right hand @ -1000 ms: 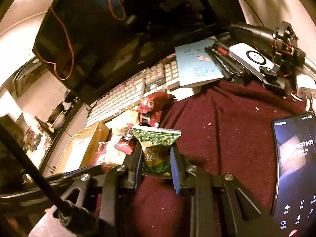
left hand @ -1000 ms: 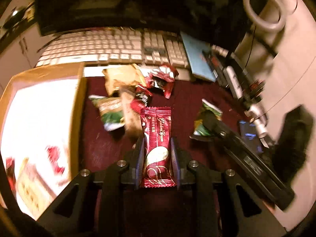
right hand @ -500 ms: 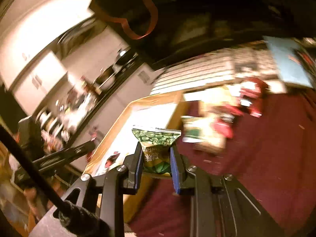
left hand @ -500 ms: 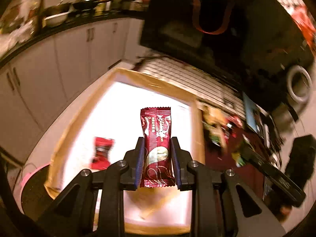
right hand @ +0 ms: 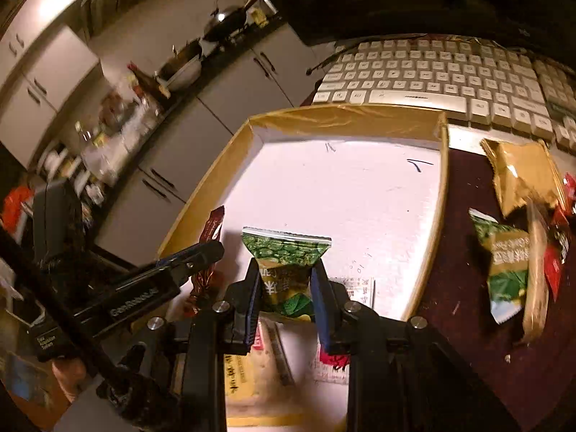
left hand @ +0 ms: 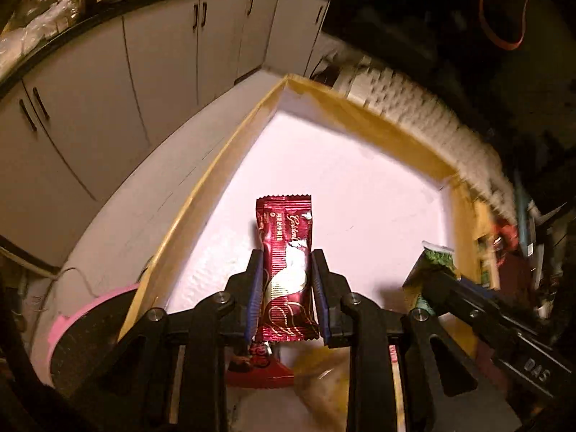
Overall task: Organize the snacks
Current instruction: 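Carry the chip bag and chocolate bar into the tray and release both, then grasp the red candy with the right gripper while the left grasps the tan bar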
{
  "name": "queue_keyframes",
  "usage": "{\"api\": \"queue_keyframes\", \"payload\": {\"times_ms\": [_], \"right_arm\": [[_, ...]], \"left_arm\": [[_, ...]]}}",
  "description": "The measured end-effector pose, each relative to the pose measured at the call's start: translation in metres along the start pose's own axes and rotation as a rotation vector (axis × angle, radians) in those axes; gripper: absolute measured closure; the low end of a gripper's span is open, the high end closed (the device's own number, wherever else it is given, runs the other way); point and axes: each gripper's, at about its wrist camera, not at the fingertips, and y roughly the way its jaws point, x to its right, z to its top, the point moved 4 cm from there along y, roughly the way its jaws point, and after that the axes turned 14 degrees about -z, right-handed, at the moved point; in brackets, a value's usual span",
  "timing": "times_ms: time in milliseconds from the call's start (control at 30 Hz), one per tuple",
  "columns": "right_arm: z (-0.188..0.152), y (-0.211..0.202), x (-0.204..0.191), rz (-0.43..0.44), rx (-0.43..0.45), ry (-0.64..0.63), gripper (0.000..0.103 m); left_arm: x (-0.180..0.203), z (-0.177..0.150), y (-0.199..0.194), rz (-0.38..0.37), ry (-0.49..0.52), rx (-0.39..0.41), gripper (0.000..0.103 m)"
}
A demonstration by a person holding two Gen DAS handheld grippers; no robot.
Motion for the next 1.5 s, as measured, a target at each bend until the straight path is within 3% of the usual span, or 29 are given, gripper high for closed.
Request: {"api": "queue_keyframes", "payload": {"times_ms": [67,133,200,300,500,633,700,733,900,1033,1267,1367,1400,1500], "right_arm": [[-0.003,0.002,-0.002,-0.005,-0.001,-0.008,0.075],[-0.005,-0.001,0.000,0.007,0.011,-0.005,0.064],[-0.007,-0.010,0.006,0.045,0.030,0.019,0.056],[-0.010,-0.031,0.019,0.079,0.082,0.052,0.050],[-0.041,-0.080,0.074,0.138,0.194,0.167,0.047],[-0.067,-0.097,0.138,0.110,0.228,0.313,0.045],[-0.075,-0.100,0.161,0.051,0.256,0.350,0.045],[-0.077,-0.100,0.171,0.002,0.260,0.363,0.045],[-0.082,-0.096,0.207,-0.028,0.269,0.483,0.045],[-0.073,-0.093,0.216,-0.021,0.250,0.528,0.046],[-0.034,-0.073,0.209,0.030,0.130,0.498,0.051],[-0.023,-0.060,0.210,0.011,0.091,0.516,0.057],[-0.018,-0.051,0.210,0.030,0.059,0.531,0.064],[-0.012,-0.036,0.210,0.008,0.008,0.558,0.065]], "left_arm": [[-0.001,0.001,-0.001,0.004,0.003,0.006,0.072],[0.000,0.002,-0.001,0.011,0.010,0.002,0.064],[0.001,0.002,-0.003,0.001,0.014,0.001,0.050],[0.009,-0.001,-0.014,-0.006,0.037,0.049,0.038],[0.066,-0.025,-0.048,-0.057,0.137,0.157,0.024],[0.117,-0.043,-0.052,-0.202,0.198,0.126,0.024],[0.145,-0.048,-0.047,-0.291,0.240,0.088,0.023],[0.157,-0.049,-0.042,-0.297,0.270,0.069,0.023],[0.206,-0.052,-0.007,-0.229,0.389,0.008,0.024],[0.217,-0.052,0.020,-0.128,0.452,-0.021,0.024],[0.197,-0.060,0.008,-0.152,0.383,0.003,0.024],[0.191,-0.061,-0.002,-0.175,0.357,0.011,0.024],[0.189,-0.062,-0.004,-0.178,0.351,0.013,0.024],[0.186,-0.062,-0.013,-0.181,0.351,0.031,0.024]]}}
